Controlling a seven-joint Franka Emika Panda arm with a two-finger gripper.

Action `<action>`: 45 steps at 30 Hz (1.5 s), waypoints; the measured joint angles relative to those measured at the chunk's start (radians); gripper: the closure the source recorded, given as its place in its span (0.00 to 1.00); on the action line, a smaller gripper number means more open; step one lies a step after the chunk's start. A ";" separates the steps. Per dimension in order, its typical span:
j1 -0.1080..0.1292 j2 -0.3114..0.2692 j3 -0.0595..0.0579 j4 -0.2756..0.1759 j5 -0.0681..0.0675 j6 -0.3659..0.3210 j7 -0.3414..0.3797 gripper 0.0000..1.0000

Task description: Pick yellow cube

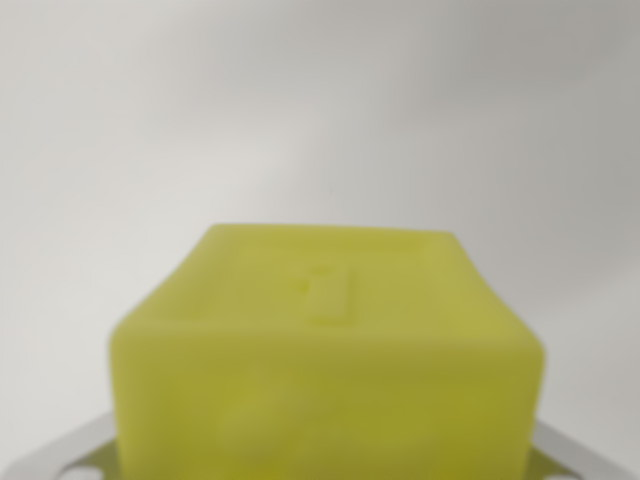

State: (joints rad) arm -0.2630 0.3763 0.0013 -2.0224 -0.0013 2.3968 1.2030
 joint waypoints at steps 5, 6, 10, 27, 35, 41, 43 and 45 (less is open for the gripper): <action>0.000 -0.022 0.000 0.004 0.000 -0.026 0.000 1.00; 0.000 -0.026 0.000 0.005 0.000 -0.031 0.000 1.00; 0.000 -0.043 0.000 0.010 0.000 -0.052 0.000 1.00; 0.000 -0.107 0.000 0.037 0.000 -0.145 0.000 1.00; 0.000 -0.134 0.000 0.056 0.000 -0.189 0.000 1.00; 0.000 -0.149 0.000 0.069 0.000 -0.218 0.000 1.00; 0.000 -0.151 0.000 0.070 0.000 -0.221 0.000 1.00; 0.000 -0.151 0.000 0.070 0.000 -0.221 0.000 1.00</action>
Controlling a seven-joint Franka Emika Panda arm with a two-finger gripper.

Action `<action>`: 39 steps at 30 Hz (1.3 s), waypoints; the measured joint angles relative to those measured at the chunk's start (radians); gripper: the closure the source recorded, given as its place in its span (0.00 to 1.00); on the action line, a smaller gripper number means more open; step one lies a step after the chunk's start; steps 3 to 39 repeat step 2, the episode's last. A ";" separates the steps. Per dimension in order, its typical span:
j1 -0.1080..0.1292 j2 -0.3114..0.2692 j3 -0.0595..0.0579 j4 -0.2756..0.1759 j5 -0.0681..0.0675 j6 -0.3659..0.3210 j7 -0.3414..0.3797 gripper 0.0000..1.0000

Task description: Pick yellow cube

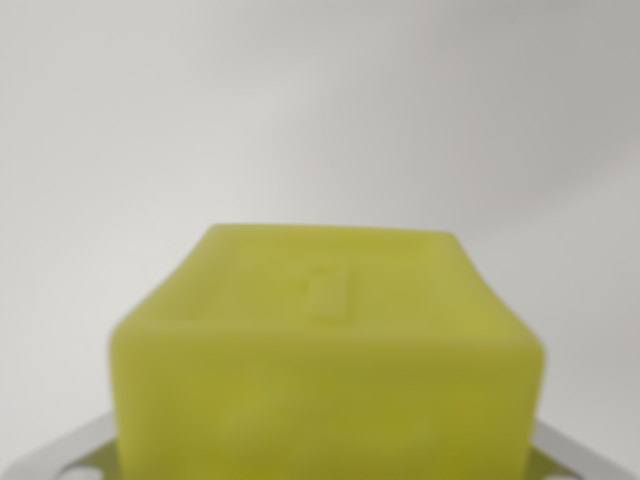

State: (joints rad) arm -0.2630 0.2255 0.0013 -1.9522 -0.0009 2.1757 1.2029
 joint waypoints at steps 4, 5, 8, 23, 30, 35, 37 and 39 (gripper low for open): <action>0.000 0.000 0.000 0.000 0.000 0.000 0.000 1.00; 0.000 0.000 0.000 0.000 0.000 0.000 0.000 1.00; 0.000 0.000 0.000 0.000 0.000 0.000 0.000 1.00; 0.000 0.000 0.000 0.000 0.000 0.000 0.000 1.00; 0.000 0.000 0.000 0.000 0.000 0.000 0.000 1.00; 0.000 0.000 0.000 0.000 0.000 0.000 0.000 1.00; 0.000 0.000 0.000 0.000 0.000 0.000 0.000 1.00; 0.000 0.000 0.000 0.000 0.000 0.000 0.000 1.00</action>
